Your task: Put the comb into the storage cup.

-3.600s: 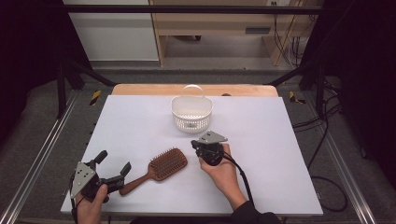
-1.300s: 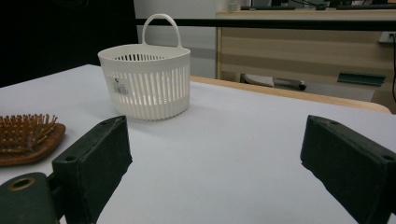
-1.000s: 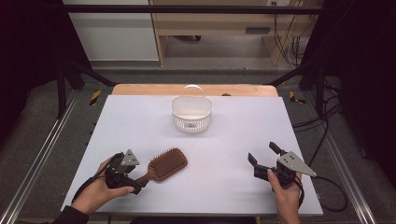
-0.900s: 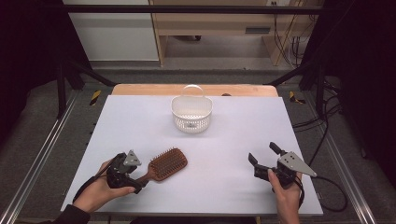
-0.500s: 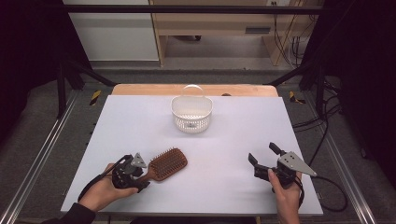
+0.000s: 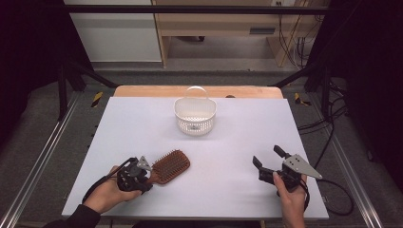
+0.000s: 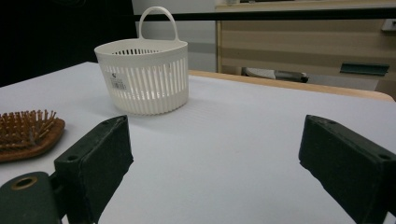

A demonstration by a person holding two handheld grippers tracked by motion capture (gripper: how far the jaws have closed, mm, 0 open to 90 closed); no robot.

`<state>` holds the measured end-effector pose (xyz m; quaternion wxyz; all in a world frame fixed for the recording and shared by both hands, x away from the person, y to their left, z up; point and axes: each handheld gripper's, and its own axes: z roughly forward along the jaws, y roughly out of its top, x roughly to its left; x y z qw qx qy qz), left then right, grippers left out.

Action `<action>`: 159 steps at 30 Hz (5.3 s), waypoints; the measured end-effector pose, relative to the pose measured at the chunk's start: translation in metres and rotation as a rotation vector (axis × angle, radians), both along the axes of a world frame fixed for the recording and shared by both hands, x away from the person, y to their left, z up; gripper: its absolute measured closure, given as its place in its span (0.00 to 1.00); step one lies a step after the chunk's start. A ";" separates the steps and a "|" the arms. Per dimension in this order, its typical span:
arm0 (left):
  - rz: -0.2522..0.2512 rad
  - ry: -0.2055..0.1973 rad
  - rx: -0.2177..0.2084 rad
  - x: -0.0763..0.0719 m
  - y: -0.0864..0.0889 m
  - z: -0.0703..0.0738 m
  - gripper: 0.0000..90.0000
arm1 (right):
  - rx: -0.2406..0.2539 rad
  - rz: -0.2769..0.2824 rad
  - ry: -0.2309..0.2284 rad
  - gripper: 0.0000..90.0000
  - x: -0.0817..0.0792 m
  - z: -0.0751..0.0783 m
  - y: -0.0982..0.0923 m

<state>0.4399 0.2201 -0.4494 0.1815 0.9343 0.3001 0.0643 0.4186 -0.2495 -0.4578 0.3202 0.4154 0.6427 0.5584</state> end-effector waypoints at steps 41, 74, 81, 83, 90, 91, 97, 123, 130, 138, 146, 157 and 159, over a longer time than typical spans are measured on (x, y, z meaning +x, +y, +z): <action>0.009 -0.051 0.062 0.001 -0.012 0.005 0.80 | 0.013 0.015 0.015 0.10 0.001 -0.001 -0.001; 0.006 -0.020 0.085 0.006 -0.017 0.001 0.81 | 0.007 0.050 0.038 0.09 0.002 -0.003 0.004; 0.018 -0.087 0.040 -0.001 -0.014 0.000 0.81 | 0.008 0.049 0.037 0.09 0.002 -0.002 0.003; 0.020 -0.106 0.022 -0.002 -0.015 0.001 0.81 | 0.004 0.050 0.036 0.09 0.002 -0.002 0.004; 0.026 -0.220 -0.064 -0.007 -0.025 0.009 0.81 | 0.020 0.071 0.033 0.08 0.001 0.001 0.009; 0.026 -0.240 -0.076 -0.008 -0.028 0.010 0.81 | 0.025 0.081 0.035 0.08 0.000 0.002 0.011; 0.018 -0.341 -0.158 -0.008 -0.049 0.015 0.81 | 0.103 0.168 0.064 0.06 0.003 0.009 0.034; -0.005 -0.547 -0.398 -0.018 -0.085 0.006 0.81 | 0.310 0.383 0.210 0.07 0.032 0.030 0.129; -0.005 -0.573 -0.420 -0.021 -0.085 0.008 0.81 | 0.319 0.392 0.219 0.11 0.034 0.038 0.138; -0.002 -0.591 -0.439 -0.023 -0.080 0.010 0.81 | 0.323 0.397 0.221 0.16 0.038 0.047 0.145; -0.004 -0.603 -0.436 -0.024 -0.080 0.010 0.81 | 0.341 0.389 0.208 0.22 0.042 0.055 0.144; -0.005 -0.610 -0.441 -0.025 -0.081 0.010 0.81 | 0.379 0.390 0.212 0.28 0.046 0.061 0.145; -0.003 -0.610 -0.444 -0.025 -0.081 0.010 0.81 | 0.390 0.390 0.216 0.29 0.047 0.061 0.145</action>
